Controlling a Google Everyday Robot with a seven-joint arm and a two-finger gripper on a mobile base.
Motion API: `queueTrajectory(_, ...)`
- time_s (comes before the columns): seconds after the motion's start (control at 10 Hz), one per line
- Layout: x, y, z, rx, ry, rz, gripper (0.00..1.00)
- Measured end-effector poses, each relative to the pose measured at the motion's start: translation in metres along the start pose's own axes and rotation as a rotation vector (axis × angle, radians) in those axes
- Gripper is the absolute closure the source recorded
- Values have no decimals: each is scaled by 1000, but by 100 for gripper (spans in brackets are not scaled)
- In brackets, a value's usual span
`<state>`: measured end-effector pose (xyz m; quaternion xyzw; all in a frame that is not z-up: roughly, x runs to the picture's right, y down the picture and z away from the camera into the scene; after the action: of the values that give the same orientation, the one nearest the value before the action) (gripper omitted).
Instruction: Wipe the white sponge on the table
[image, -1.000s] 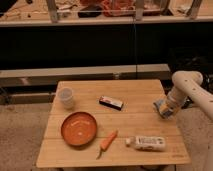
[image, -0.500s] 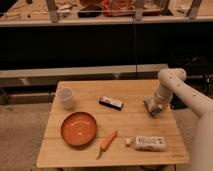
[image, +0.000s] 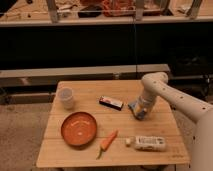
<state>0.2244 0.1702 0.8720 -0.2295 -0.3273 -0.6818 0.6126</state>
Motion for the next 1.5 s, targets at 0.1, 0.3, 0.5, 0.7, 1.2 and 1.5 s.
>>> queueTrajectory(0.1, -11, -2, 4, -3, -8, -15, 62)
queueTrajectory(0.3, -39, 8, 9, -18, -23, -34, 62)
queueTrajectory(0.5, -65, 23, 8, -25, -28, -46, 62)
queueTrajectory(0.7, -89, 50, -2, -25, -25, -37, 62)
queueTrajectory(1.2, -84, 115, -16, 19, -5, 97, 62)
queueTrajectory(1.5, -41, 127, -28, 28, 15, 169, 62)
